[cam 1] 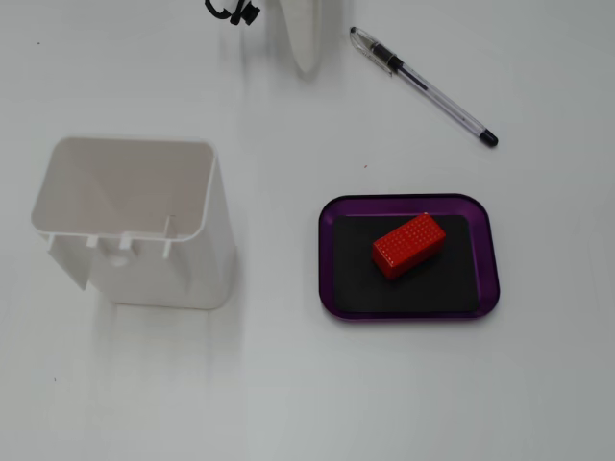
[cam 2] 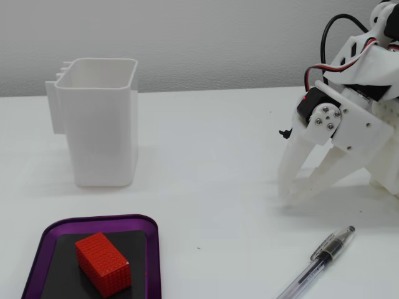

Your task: Remove the cube from the box.

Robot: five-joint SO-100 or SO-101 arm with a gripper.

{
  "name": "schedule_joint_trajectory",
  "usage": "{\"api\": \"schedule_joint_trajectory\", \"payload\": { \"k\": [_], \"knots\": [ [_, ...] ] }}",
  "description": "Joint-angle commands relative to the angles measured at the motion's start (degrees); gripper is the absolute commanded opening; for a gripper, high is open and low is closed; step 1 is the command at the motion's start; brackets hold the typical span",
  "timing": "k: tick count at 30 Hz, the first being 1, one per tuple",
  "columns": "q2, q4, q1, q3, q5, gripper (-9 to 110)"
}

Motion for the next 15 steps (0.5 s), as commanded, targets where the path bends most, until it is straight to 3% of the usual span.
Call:
{"api": "schedule_joint_trajectory", "payload": {
  "k": [1,15],
  "knots": [
    [3.52,-1.32,-3.16,0.18,-0.18,0],
    [3.52,-1.93,-2.99,0.18,0.00,0]
  ]
}}
